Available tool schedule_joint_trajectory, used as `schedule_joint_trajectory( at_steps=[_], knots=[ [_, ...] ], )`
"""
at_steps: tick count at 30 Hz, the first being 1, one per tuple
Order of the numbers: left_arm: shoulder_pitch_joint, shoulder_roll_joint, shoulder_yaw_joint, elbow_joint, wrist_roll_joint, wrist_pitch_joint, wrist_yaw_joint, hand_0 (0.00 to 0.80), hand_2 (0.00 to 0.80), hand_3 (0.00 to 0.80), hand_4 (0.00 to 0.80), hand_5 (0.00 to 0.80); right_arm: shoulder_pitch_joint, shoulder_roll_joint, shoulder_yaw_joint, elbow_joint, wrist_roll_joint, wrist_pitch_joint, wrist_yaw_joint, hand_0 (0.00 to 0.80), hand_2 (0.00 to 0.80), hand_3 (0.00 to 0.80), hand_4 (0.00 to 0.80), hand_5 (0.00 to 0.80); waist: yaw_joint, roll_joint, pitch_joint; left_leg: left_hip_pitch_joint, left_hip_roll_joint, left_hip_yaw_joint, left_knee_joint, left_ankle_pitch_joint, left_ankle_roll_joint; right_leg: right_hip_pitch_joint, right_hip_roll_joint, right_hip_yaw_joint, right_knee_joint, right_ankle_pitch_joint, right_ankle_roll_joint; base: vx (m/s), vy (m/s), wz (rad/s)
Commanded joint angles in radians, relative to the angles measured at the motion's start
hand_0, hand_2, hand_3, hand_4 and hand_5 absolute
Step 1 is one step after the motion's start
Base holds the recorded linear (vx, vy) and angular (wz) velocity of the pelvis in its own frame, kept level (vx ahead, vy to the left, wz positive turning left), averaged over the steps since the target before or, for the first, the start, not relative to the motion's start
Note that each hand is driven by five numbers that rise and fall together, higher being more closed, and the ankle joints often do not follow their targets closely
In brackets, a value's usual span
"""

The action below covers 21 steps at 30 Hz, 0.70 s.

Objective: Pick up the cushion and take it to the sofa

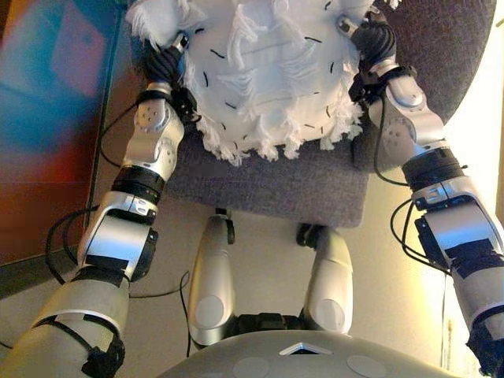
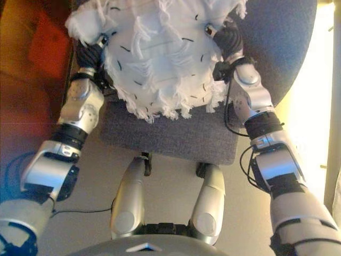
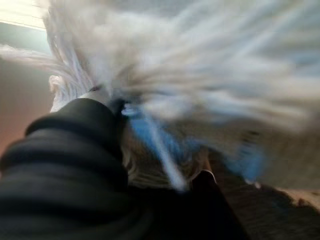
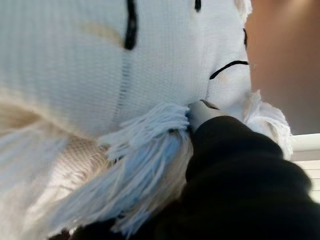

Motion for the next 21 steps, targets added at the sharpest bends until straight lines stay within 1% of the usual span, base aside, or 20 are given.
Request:
schedule_joint_trajectory(
  at_steps=[1, 4, 8, 12, 14, 15, 16, 17, 21],
  knots=[
    [-0.209, -0.022, -0.083, 0.000, -0.053, -0.053, 0.011, 0.800, 0.800, 0.800, 0.800, 0.800, -0.166, 0.060, 0.038, 0.010, 0.010, -0.027, 0.044, 0.800, 0.800, 0.800, 0.800, 0.800, 0.025, 0.003, -0.063, 0.064, 0.064, -0.021, -0.007, -0.092, -0.075, 0.070, -0.051, 0.070, -0.007, -0.047, 0.080, 0.032, 0.034, 0.09],
    [-0.223, -0.026, -0.082, 0.020, -0.102, -0.075, 0.034, 0.800, 0.800, 0.800, 0.800, 0.800, -0.189, 0.052, 0.056, 0.044, 0.007, -0.013, 0.046, 0.800, 0.800, 0.800, 0.800, 0.800, 0.025, 0.003, -0.062, 0.060, 0.059, -0.019, -0.002, -0.100, -0.073, 0.064, -0.057, 0.066, -0.010, -0.046, 0.082, 0.014, 0.037, 0.04],
    [-0.204, -0.041, -0.085, 0.028, -0.052, -0.104, 0.045, 0.800, 0.800, 0.800, 0.800, 0.800, -0.203, 0.057, 0.066, 0.074, -0.005, -0.032, 0.027, 0.800, 0.800, 0.800, 0.800, 0.800, 0.030, 0.001, -0.054, 0.048, 0.059, -0.020, 0.013, -0.108, -0.070, 0.049, -0.061, 0.070, 0.006, -0.048, 0.082, 0.000, 0.000, 0.00],
    [-0.215, -0.045, -0.085, 0.050, -0.071, -0.129, 0.054, 0.800, 0.800, 0.800, 0.800, 0.800, -0.245, 0.063, 0.080, 0.129, -0.044, -0.039, 0.001, 0.800, 0.800, 0.800, 0.800, 0.800, 0.034, 0.001, -0.051, 0.040, 0.061, -0.020, 0.019, -0.107, -0.071, 0.038, -0.065, 0.070, 0.018, -0.048, 0.084, 0.000, 0.000, 0.00],
    [-0.220, -0.041, -0.087, 0.060, -0.070, -0.120, 0.045, 0.800, 0.800, 0.800, 0.800, 0.800, -0.266, 0.060, 0.087, 0.168, -0.063, -0.034, -0.007, 0.800, 0.800, 0.800, 0.800, 0.800, 0.040, 0.003, -0.048, 0.034, 0.059, -0.021, 0.022, -0.105, -0.071, 0.033, -0.069, 0.067, 0.021, -0.046, 0.084, 0.000, 0.017, 0.05],
    [-0.223, -0.040, -0.089, 0.063, -0.063, -0.108, 0.053, 0.800, 0.800, 0.800, 0.800, 0.800, -0.275, 0.058, 0.092, 0.184, -0.075, -0.026, -0.021, 0.665, 0.665, 0.665, 0.665, 0.665, 0.042, 0.003, -0.046, 0.031, 0.058, -0.020, 0.022, -0.102, -0.072, 0.033, -0.069, 0.066, 0.021, -0.044, 0.085, -0.004, 0.011, 0.08],
    [-0.226, -0.037, -0.092, 0.067, -0.059, -0.103, 0.056, 0.543, 0.543, 0.543, 0.543, 0.543, -0.284, 0.054, 0.095, 0.200, -0.075, -0.019, -0.026, 0.000, 0.000, 0.000, 0.000, 0.000, 0.043, 0.003, -0.044, 0.030, 0.058, -0.021, 0.022, -0.101, -0.071, 0.031, -0.069, 0.065, 0.022, -0.043, 0.086, -0.006, 0.008, 0.07],
    [-0.229, -0.029, -0.094, 0.071, -0.064, -0.090, 0.066, 0.000, 0.000, 0.000, 0.000, 0.000, -0.292, 0.047, 0.096, 0.223, -0.067, -0.017, -0.030, 0.000, 0.000, 0.000, 0.000, 0.000, 0.046, 0.004, -0.042, 0.029, 0.057, -0.020, 0.022, -0.099, -0.070, 0.032, -0.071, 0.063, 0.021, -0.042, 0.086, -0.002, 0.004, 0.06],
    [-0.237, -0.008, -0.094, 0.085, -0.109, -0.065, 0.074, 0.000, 0.000, 0.000, 0.000, 0.000, -0.304, 0.034, 0.090, 0.272, -0.050, -0.013, -0.041, 0.000, 0.000, 0.000, 0.000, 0.000, 0.051, 0.004, -0.037, 0.035, 0.056, -0.019, 0.021, -0.098, -0.069, 0.042, -0.073, 0.054, 0.019, -0.041, 0.085, 0.009, 0.004, 0.05]
  ],
)
